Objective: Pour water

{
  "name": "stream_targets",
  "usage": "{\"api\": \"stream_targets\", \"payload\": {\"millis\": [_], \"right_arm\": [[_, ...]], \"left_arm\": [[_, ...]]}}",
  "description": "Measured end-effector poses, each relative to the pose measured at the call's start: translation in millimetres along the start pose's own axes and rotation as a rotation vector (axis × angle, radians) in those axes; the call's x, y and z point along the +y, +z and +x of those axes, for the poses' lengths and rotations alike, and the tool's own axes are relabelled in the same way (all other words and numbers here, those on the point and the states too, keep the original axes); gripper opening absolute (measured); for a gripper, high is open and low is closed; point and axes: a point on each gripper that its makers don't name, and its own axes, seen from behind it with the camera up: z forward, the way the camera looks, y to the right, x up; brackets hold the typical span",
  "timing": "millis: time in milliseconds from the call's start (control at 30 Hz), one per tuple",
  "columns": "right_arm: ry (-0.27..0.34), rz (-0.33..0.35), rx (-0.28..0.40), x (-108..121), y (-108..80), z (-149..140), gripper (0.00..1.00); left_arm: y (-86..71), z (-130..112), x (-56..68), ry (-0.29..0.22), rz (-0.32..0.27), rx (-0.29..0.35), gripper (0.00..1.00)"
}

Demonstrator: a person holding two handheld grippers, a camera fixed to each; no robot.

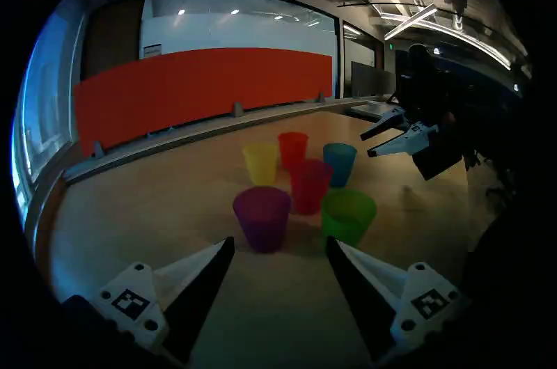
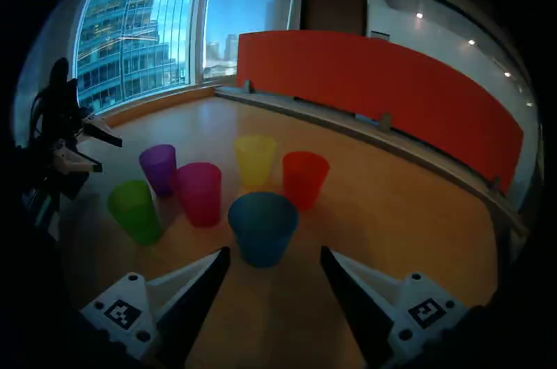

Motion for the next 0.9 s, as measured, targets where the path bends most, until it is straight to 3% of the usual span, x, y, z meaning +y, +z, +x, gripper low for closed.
{"api": "stream_targets", "payload": {"millis": [200, 400, 700, 900], "right_arm": [[0.024, -0.021, 0.006, -2.0, -8.1, -1.5, 1.00], [0.080, -0.066, 0.035, 3.4, -14.4, 4.2, 1.00], [0.183, -0.215, 0.103, 39.7, -29.6, 20.2, 1.00], [0.192, -0.322, 0.165, 59.5, -41.0, 34.8, 1.00]], "left_arm": [[-2.7, 3.7, -19.1, 0.001, 0.057, 0.007, 0.97], [-2.9, 5.8, -49.6, -0.023, 0.152, 0.012, 0.97], [-1.7, 24.4, -86.8, -0.045, 0.276, 0.080, 0.97], [-2.2, 39.8, -106.3, -0.108, 0.355, 0.143, 0.97]]}}
